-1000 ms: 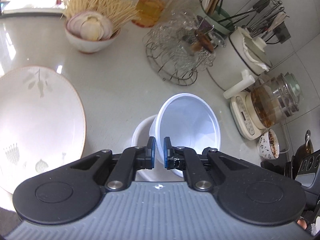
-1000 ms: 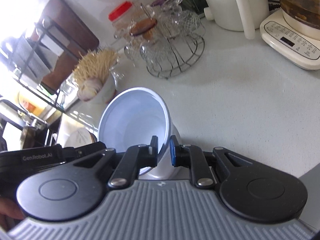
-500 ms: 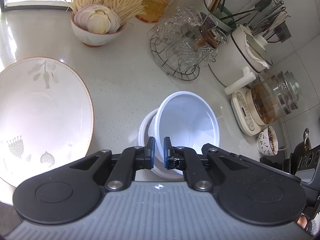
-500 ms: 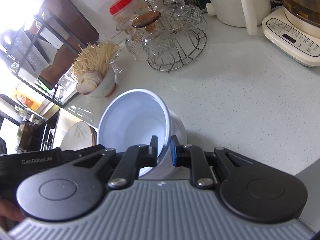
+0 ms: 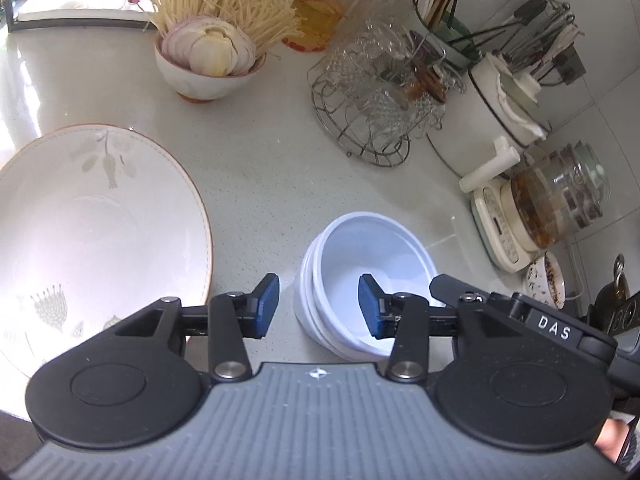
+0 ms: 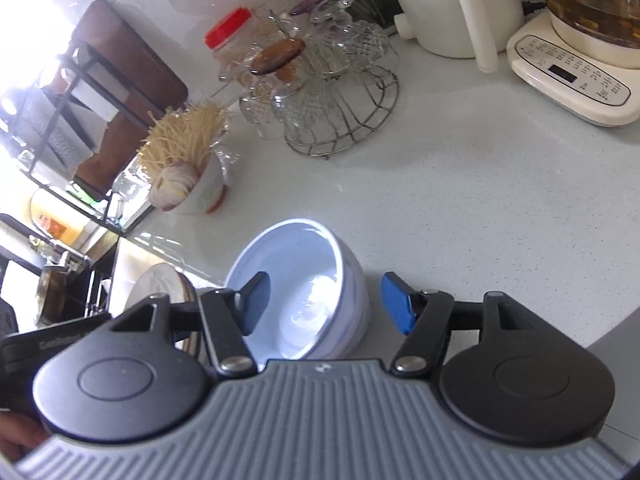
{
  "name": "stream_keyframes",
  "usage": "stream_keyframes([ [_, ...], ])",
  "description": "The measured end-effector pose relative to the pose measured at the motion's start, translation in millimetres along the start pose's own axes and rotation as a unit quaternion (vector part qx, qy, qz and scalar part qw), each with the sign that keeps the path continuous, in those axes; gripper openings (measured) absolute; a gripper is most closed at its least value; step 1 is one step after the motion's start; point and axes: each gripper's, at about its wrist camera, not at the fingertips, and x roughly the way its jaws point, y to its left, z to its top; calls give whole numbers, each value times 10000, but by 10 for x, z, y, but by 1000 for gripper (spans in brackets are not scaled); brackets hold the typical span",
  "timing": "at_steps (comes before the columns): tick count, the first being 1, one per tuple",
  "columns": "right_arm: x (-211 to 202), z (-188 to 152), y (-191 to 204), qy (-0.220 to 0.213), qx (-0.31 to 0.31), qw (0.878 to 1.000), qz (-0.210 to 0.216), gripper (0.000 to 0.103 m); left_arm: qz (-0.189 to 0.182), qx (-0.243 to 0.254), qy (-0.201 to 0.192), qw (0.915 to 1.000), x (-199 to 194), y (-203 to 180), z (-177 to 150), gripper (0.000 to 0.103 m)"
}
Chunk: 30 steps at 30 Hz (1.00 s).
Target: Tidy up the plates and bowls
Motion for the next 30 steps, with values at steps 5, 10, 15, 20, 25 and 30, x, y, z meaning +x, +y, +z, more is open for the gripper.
stream_keyframes([
  [5,98,-29,-94,123,229,9997,-36,65,45,96,168,9998,141,-7,-12,50],
  [10,198,-73,-155,287,380,9989,4,64,47,102,306,9995,297,-16,-16,49],
  [15,284,-92,-183,437,519,9976,109,63,58,68,416,9991,414,-13,-4,49],
  [20,330,-103,-183,501,516,9973,127,63,69,114,497,9987,503,-43,-7,49],
  [25,353,-97,-198,539,538,9969,170,55,69,-57,557,9984,574,-14,-11,47],
  [30,388,-91,-233,613,567,9962,267,41,36,-116,571,9983,613,5,-23,35],
])
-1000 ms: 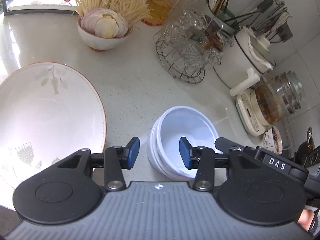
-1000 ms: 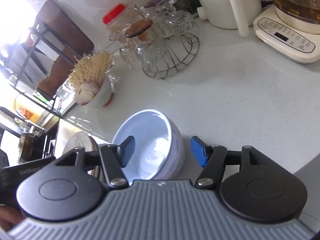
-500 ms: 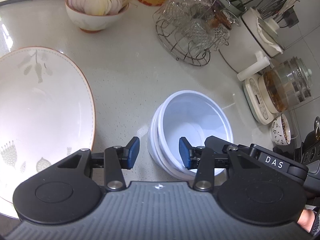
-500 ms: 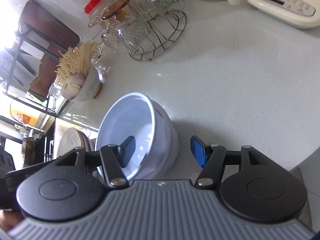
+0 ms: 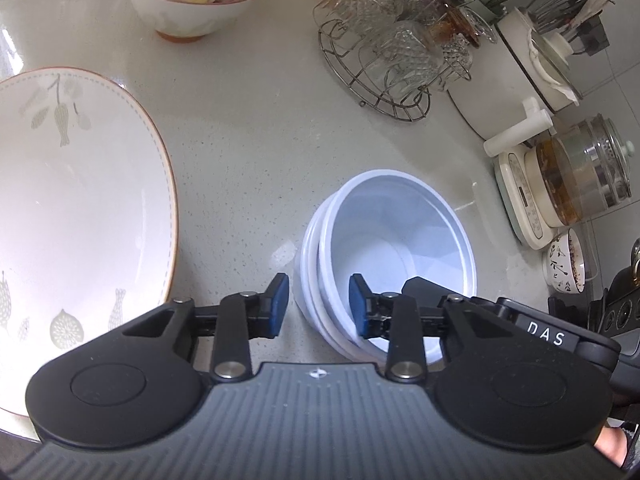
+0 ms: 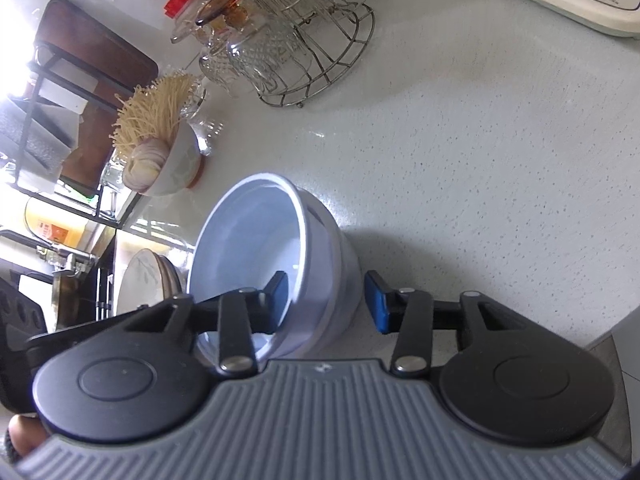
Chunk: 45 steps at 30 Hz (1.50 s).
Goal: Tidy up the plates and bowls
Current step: 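Lift the stacked bowls with both grippers and carry them over the plate stack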
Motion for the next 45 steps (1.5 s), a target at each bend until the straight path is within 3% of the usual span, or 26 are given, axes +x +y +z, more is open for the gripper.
stream_keyframes([
  [6,10,-21,28,22,-146,9999,-12,28,111,152,-48,9998,-4,-42,-13,27],
  [24,-330,-163,154,-344,-368,9987,14,27,-49,436,-244,9987,-357,-151,-148,26],
  [45,-653,-772,443,-663,-207,9975,91,28,1,737,-366,9966,-971,-36,-547,26],
])
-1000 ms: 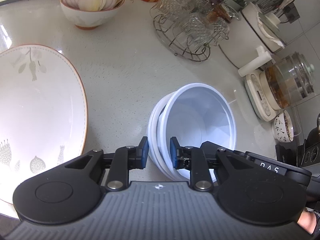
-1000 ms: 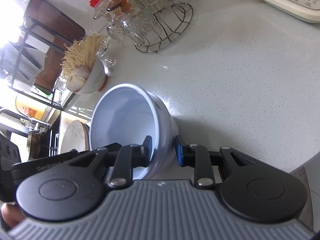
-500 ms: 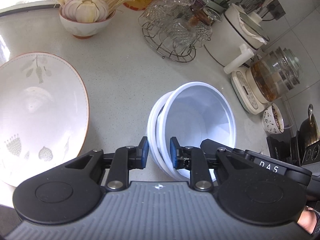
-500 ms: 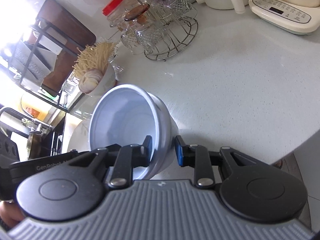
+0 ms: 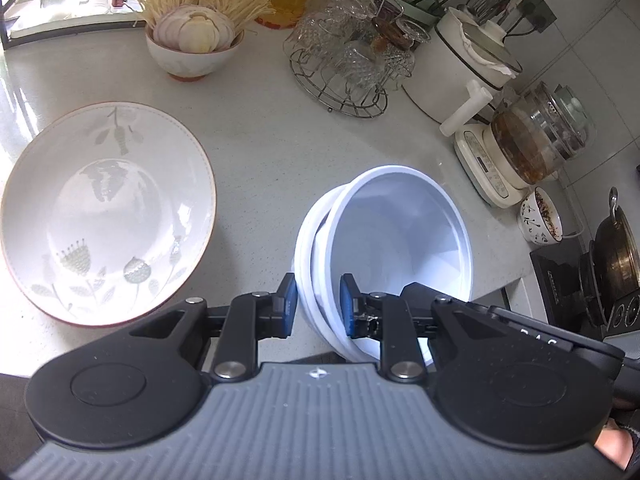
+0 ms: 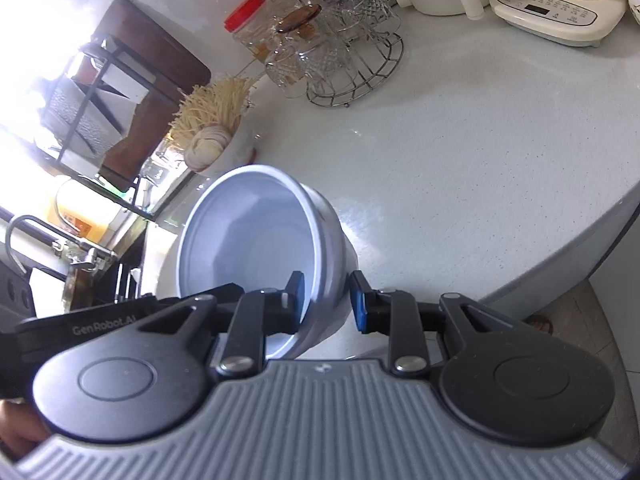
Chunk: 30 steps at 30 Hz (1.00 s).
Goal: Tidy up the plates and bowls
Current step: 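Lift the stacked bowls with both grippers and carry them over the plate stack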
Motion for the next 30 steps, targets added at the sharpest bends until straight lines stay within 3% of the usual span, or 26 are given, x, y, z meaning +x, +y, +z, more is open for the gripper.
stream_keyframes([
  [15,-142,18,320,-359,-199,9991,-106,28,-215,42,-110,9997,-232,86,134,26],
  [30,142,163,993,-313,-436,9985,-107,28,-342,-85,-340,9988,-562,609,586,26],
])
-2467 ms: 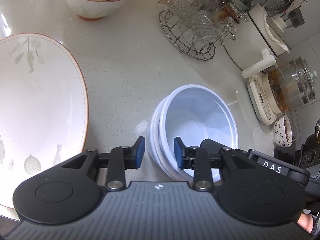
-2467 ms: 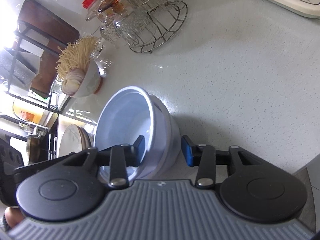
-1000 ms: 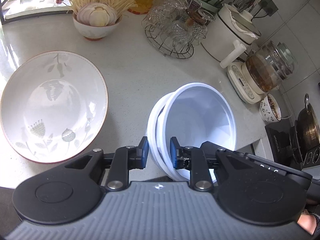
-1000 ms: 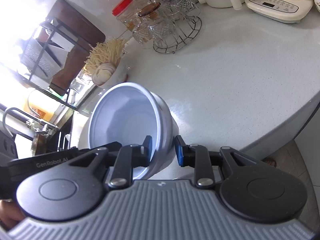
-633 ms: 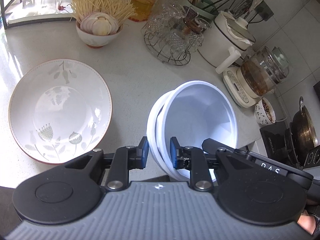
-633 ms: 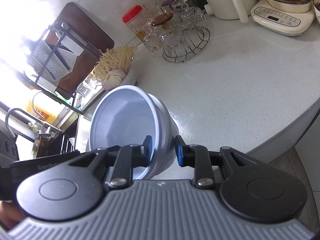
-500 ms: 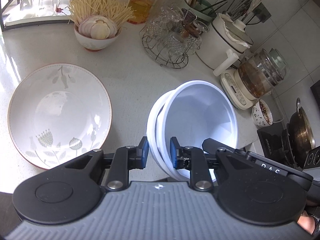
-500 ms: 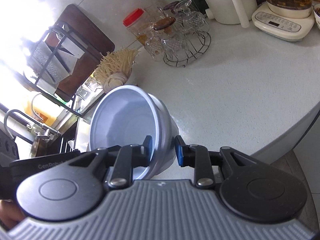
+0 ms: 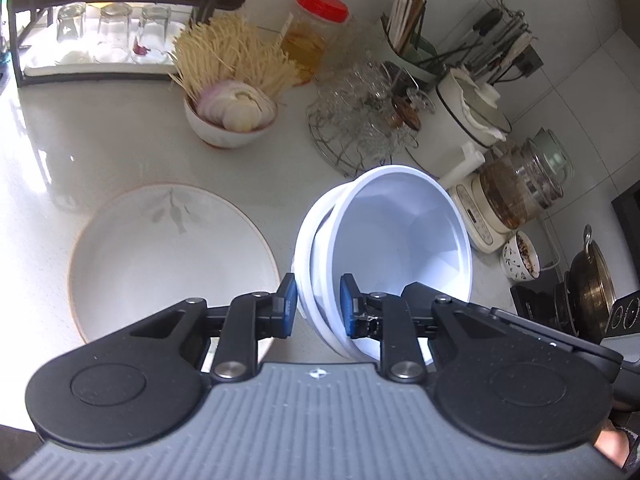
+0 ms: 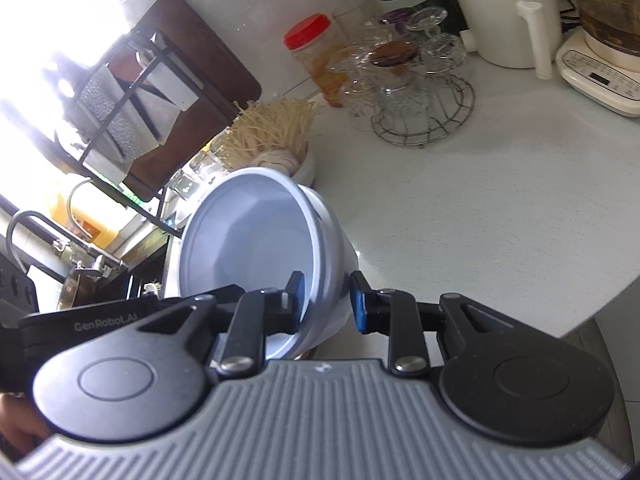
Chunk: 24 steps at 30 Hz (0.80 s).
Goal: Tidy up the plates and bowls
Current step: 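Lift the stacked bowls with both grippers and carry them over the plate stack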
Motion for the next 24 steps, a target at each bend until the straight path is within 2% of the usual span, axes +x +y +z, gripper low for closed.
stream_keyframes([
  [11,350,82,506,207,-289,9992,171,27,74,-321,-270,9991,-276,527,157,26],
  [24,849,-128,824,807,-444,9957,19,28,312,-638,-24,9975,-227,1095,100,26],
])
